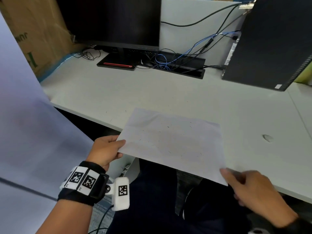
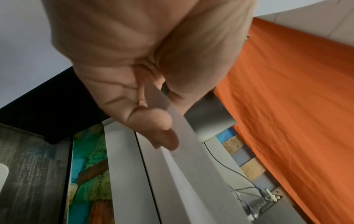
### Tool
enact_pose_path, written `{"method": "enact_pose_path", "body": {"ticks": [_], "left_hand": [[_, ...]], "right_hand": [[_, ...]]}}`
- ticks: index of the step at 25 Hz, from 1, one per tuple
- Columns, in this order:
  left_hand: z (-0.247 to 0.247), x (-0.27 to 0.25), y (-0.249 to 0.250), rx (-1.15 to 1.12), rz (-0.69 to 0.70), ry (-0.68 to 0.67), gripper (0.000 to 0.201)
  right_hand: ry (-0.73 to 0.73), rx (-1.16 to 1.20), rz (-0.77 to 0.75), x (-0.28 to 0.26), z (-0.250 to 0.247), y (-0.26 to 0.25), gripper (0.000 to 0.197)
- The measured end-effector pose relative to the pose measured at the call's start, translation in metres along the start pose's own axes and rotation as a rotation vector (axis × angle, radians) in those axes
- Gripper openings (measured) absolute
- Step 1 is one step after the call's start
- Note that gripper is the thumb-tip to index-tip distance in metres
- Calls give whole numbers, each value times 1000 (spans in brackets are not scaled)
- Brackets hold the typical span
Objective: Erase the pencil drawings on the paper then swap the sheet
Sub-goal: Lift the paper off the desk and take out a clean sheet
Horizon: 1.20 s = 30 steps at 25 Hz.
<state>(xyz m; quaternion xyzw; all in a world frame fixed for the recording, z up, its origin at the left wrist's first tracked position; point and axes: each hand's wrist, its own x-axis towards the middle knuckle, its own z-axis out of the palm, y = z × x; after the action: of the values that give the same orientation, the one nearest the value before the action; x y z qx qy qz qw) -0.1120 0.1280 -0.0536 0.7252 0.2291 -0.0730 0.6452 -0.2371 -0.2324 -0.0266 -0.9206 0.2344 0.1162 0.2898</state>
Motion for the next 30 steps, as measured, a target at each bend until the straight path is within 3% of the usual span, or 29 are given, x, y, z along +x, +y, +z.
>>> {"method": "enact_pose_path", "body": {"ticks": [5,7,9,18,22,30], "left_hand": [[-26,-3,-7,67,-67,11,4],[-38,-7,-15,125,-104,-2,5],[-53,-9,-25,159,-151,-17,9],[-136,-20,-69,194,-245,-83,24],[-159,-18,-87,130,-262,-105,22],[-151,32,-153,198,-341,73,21]], "right_hand": [[-449,1099,132,-5,33,-16,46],[-506,1254,61,4,41,-25,42],[-491,1244,-1,10,53,-30,38],[-422,1089,37,-8,117,-49,26],[-419,1000,31,-18,145,-56,27],[-399,784,84,33,181,-74,23]]}}
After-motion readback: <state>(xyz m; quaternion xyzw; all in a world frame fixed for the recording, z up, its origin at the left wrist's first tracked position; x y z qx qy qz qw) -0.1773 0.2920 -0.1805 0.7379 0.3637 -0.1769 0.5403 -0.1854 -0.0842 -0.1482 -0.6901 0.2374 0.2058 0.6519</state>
